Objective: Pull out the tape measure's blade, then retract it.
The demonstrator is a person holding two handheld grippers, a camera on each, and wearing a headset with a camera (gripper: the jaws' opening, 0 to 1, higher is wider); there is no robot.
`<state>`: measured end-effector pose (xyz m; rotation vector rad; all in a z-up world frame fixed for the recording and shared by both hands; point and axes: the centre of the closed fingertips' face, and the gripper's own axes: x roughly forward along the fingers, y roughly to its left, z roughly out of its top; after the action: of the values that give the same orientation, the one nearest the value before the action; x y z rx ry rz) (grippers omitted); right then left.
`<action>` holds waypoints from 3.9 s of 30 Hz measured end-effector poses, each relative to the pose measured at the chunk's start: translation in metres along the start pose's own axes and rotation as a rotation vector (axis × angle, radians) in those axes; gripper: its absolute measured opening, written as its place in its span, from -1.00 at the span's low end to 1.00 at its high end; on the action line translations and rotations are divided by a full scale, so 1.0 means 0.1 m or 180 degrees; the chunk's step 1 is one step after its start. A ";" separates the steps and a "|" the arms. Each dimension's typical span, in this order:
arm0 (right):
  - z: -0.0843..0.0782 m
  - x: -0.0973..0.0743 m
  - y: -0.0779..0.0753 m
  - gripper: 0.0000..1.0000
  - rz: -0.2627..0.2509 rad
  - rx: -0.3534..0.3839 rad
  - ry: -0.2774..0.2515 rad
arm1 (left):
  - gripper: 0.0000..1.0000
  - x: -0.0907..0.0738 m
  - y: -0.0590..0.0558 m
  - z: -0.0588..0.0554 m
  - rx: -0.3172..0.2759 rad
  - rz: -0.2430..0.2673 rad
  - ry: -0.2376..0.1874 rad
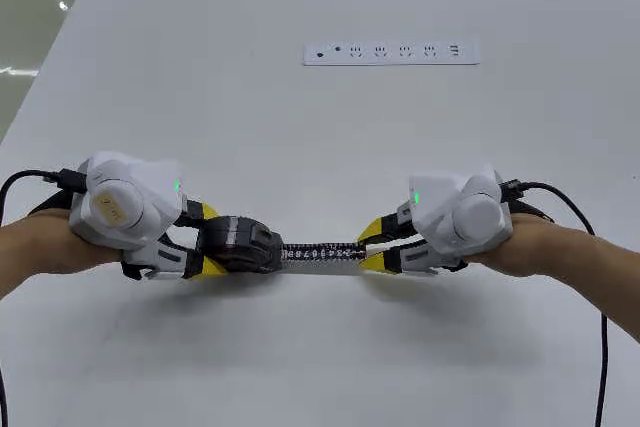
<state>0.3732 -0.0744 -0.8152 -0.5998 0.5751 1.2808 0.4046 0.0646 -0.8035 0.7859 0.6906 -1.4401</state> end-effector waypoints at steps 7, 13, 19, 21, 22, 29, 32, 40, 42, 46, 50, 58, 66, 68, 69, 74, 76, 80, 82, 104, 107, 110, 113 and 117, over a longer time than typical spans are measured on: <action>-0.05 -0.05 0.00 -0.76 0.0005 0.0007 0.0006 | -0.40 0.00 0.00 0.00 0.0006 -0.0008 0.0011; -0.11 -0.11 0.00 -0.76 -0.0005 0.0017 0.0020 | -0.40 0.00 0.00 0.01 0.0005 -0.0005 0.0016; -0.15 -0.17 0.01 -0.76 -0.0003 0.0045 0.0010 | -0.40 0.00 -0.01 0.02 0.0017 -0.0008 0.0022; -0.16 -0.18 0.01 -0.76 0.0002 0.0054 0.0012 | -0.40 0.01 -0.01 0.02 0.0019 -0.0011 0.0025; -0.17 -0.19 0.01 -0.76 0.0003 0.0055 0.0013 | -0.40 0.01 -0.01 0.02 0.0018 -0.0011 0.0025; -0.22 -0.24 0.00 -0.76 0.0006 0.0068 0.0010 | -0.40 0.01 0.00 0.02 0.0006 -0.0015 0.0019; -0.24 -0.27 0.00 -0.76 0.0010 0.0075 0.0015 | -0.40 0.01 0.00 0.02 0.0012 -0.0014 0.0022; -0.28 -0.33 0.00 -0.76 0.0016 0.0079 0.0018 | -0.40 0.01 0.00 0.02 0.0010 -0.0023 0.0024; -0.29 -0.34 0.00 -0.76 0.0018 0.0080 0.0021 | -0.40 0.01 0.00 0.02 0.0012 -0.0025 0.0025; -0.31 -0.36 0.00 -0.76 0.0020 0.0088 0.0021 | -0.40 0.01 0.00 0.03 0.0012 -0.0025 0.0024; -0.34 -0.39 0.00 -0.76 0.0016 0.0089 0.0030 | -0.40 0.01 0.00 0.03 0.0009 -0.0025 0.0023; -0.40 -0.46 0.00 -0.76 0.0017 0.0102 0.0056 | -0.40 0.01 0.00 0.03 0.0007 -0.0025 0.0026; -0.44 -0.52 0.01 -0.76 0.0019 0.0108 0.0059 | -0.40 0.00 0.00 0.03 0.0009 -0.0027 0.0036; -0.45 -0.53 0.01 -0.76 0.0018 0.0105 0.0063 | -0.40 0.00 0.00 0.03 0.0007 -0.0025 0.0036; -0.45 -0.54 0.01 -0.76 0.0019 0.0108 0.0061 | -0.40 0.01 -0.01 0.03 0.0008 -0.0026 0.0039; -0.50 -0.58 0.02 -0.76 0.0025 0.0108 0.0077 | -0.40 0.01 -0.01 0.03 0.0009 -0.0030 0.0045; -0.50 -0.60 0.03 -0.76 0.0008 0.0087 0.0087 | -0.40 0.01 -0.01 0.02 0.0005 -0.0028 0.0045; -0.54 -0.64 0.03 -0.76 0.0002 0.0092 0.0096 | -0.40 0.01 -0.02 0.02 0.0003 -0.0029 0.0045; -0.56 -0.65 0.03 -0.76 -0.0001 0.0094 0.0106 | -0.40 0.01 -0.02 0.02 0.0002 -0.0031 0.0048; -0.73 -0.85 0.03 -0.76 -0.0022 0.0133 0.0188 | -0.40 0.01 -0.01 0.02 -0.0005 -0.0045 0.0069; -0.77 -0.88 0.02 -0.76 -0.0028 0.0142 0.0199 | -0.40 0.01 0.00 0.02 -0.0002 -0.0050 0.0075; -0.81 -0.91 0.02 -0.76 -0.0036 0.0150 0.0214 | -0.40 0.01 0.00 0.02 -0.0002 -0.0054 0.0079; -0.84 -0.94 0.04 -0.76 -0.0041 0.0170 0.0223 | -0.40 0.01 0.00 0.02 0.0001 -0.0058 0.0081; -0.88 -0.97 0.04 -0.76 -0.0046 0.0190 0.0240 | -0.40 0.01 0.00 0.02 0.0006 -0.0060 0.0087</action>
<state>0.3450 -0.2022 -0.8115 -0.6037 0.6680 1.2271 0.4041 0.0621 -0.8036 0.8037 0.7194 -1.4493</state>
